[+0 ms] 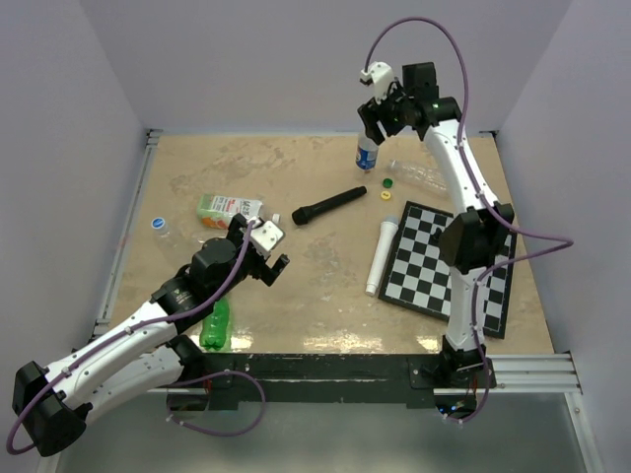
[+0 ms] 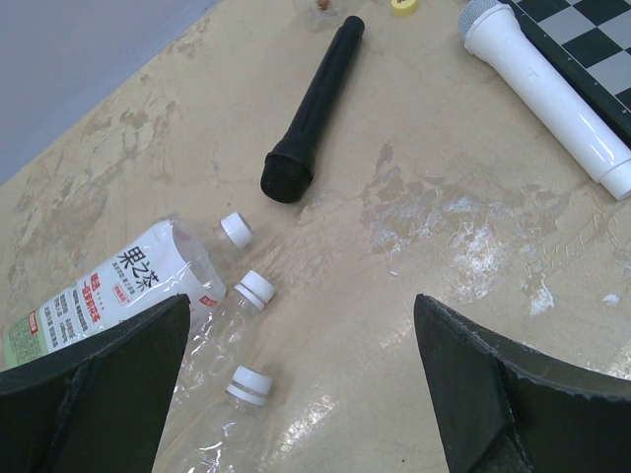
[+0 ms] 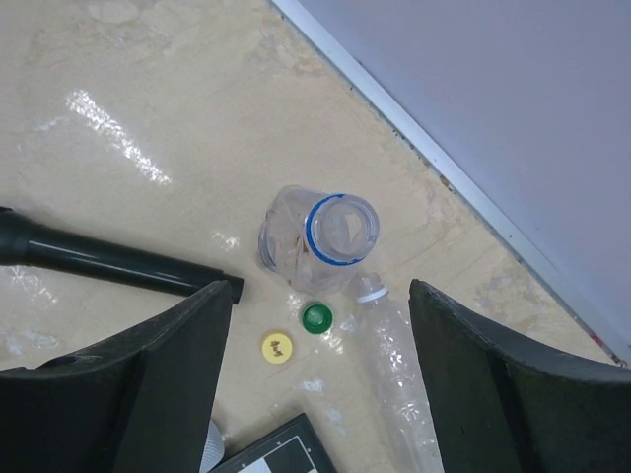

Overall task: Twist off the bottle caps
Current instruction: Pick up the plastic bottle at the center of the board.

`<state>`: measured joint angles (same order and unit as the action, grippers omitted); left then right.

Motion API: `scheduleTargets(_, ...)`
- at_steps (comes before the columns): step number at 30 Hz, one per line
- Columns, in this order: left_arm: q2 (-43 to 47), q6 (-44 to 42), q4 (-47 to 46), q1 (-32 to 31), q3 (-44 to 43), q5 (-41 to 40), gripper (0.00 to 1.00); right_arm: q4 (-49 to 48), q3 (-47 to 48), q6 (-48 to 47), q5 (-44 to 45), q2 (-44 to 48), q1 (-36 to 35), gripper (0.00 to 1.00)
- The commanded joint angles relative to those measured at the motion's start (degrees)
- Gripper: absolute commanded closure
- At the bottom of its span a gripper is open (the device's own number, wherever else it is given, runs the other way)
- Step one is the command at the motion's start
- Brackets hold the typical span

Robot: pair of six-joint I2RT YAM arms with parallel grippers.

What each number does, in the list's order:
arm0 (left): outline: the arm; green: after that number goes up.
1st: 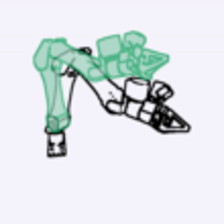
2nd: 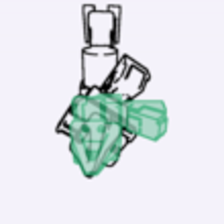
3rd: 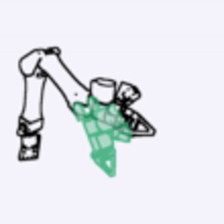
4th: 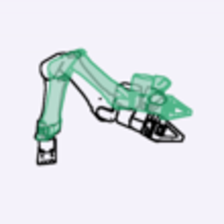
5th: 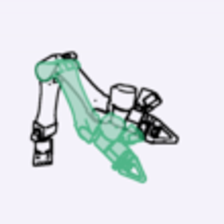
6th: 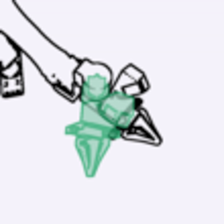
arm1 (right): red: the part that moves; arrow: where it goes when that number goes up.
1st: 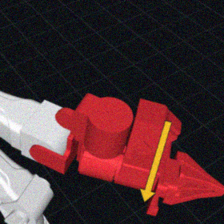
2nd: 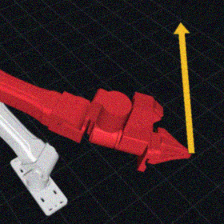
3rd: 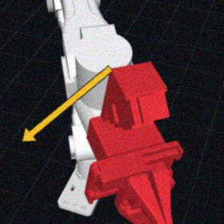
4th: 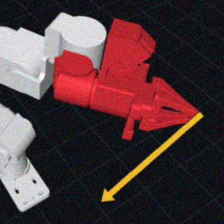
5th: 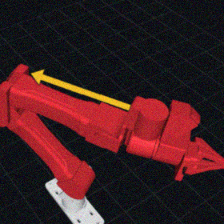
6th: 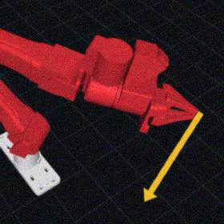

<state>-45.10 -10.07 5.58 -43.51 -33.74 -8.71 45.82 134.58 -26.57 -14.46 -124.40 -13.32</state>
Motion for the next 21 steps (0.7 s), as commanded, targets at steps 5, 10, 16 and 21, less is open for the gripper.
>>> scheduleTargets(5, 0.6, 1.0, -0.8, 0.4, -1.6, 0.8, 0.0, -2.2, -8.1, -1.0, -0.3, 14.7, 0.4, 0.24)
scheduleTargets(10, 0.5, 1.9, -0.6, 1.0, -2.2, 1.1, 0.0, -6.7, -19.4, -1.3, -2.1, 25.7, 0.5, 0.22)
scheduleTargets(16, 1.4, 4.4, -1.5, 2.0, -2.9, 1.1, 0.0, -15.3, -37.0, -2.6, -7.5, 42.3, 1.1, 0.08)
scheduleTargets(21, 2.2, 13.0, -3.2, 2.6, -4.1, 2.4, 0.0, -29.9, -59.3, -1.3, -24.5, 56.4, 1.5, 0.02)
